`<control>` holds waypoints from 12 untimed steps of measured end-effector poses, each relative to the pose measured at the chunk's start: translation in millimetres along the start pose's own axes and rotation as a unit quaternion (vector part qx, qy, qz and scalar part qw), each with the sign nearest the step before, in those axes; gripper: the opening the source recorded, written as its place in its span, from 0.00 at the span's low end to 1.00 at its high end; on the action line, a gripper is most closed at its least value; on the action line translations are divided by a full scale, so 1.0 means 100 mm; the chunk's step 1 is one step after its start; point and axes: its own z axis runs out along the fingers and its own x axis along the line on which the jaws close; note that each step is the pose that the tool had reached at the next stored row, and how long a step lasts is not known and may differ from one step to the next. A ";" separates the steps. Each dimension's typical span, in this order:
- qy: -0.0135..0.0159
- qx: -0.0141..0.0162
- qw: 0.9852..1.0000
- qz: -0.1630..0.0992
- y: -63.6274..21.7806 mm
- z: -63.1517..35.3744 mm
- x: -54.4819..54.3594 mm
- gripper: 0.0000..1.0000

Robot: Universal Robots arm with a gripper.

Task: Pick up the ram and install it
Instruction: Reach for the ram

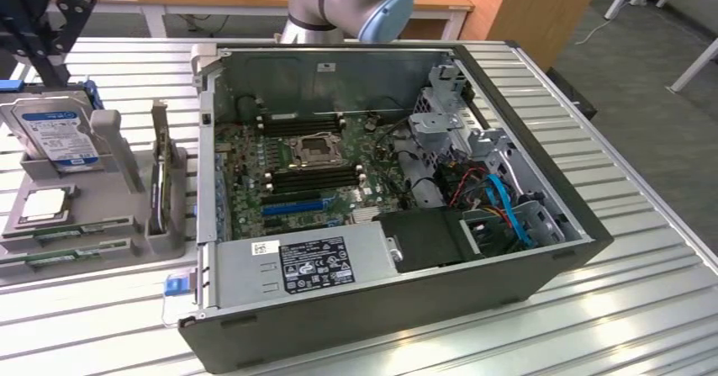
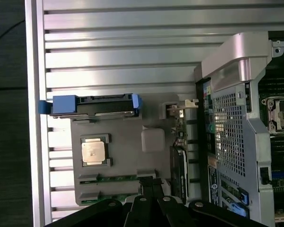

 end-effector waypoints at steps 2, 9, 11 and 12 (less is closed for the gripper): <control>0.000 0.000 1.000 0.000 -0.003 0.001 0.04 0.10; 0.000 0.000 1.000 0.000 -0.015 0.006 0.19 0.10; 0.000 0.000 1.000 0.000 -0.018 0.007 0.24 0.10; 0.000 0.000 1.000 0.000 -0.020 0.008 0.25 0.10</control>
